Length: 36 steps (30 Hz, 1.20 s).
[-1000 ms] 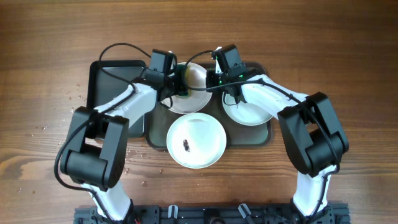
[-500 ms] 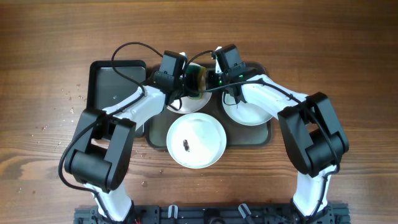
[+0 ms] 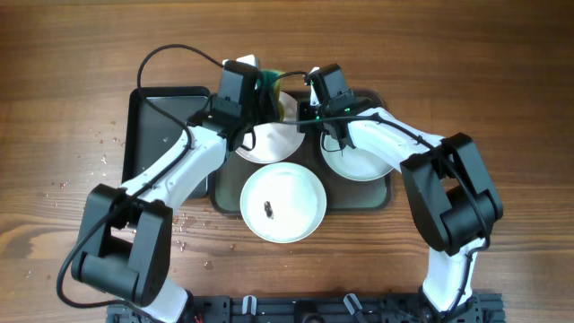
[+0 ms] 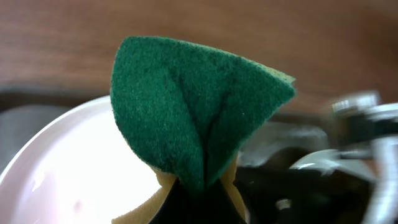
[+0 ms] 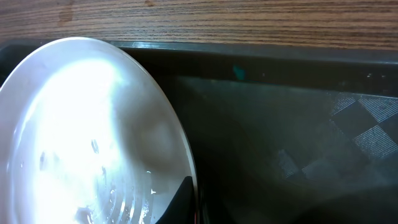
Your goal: Clean dirty plates on tray and stack at the side
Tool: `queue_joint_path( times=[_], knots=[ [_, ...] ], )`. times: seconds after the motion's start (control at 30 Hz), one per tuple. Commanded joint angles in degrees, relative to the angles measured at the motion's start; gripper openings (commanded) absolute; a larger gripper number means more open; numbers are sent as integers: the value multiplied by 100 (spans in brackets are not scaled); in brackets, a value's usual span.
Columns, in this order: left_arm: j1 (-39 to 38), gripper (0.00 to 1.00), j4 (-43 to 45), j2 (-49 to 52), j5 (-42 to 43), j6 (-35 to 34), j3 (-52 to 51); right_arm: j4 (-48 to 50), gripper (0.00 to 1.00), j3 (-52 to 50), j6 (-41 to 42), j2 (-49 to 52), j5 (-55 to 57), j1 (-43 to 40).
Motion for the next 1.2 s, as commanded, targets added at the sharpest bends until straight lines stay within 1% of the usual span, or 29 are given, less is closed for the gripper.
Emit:
queue_joint_path(
  times=[0.0,0.13,0.37,0.47,0.6,0.8,0.87,0.93,1.13,1.17],
  knots=[
    [33,4,-63,308,-763,-13,46,39,4,11,63,101,-7,22],
    [46,4,2,579,-1014,-13,46,39,4,11,63,101,-9,22],
    [330,4,389,848,-1025,-15,46,37,4,11,63,101,-9,22],
    [404,4,363,857,-970,-17,46,37,4,11,63,101,-7,22],
    [382,4,232,914,-675,-17,44,39,4,11,63,101,-9,22],
    [348,4,72,1217,-592,-17,44,39,4,11,63,101,-9,22],
    [348,4,85,1325,-385,-17,44,39,4,11,63,101,-9,22],
    [348,4,87,1349,15,-17,44,37,4,11,63,101,-9,22],
    [348,4,566,1346,1650,-28,46,42,4,11,63,101,-9,22],
    [348,4,638,1346,1773,-81,46,42,4,11,63,101,-9,22]
  ],
)
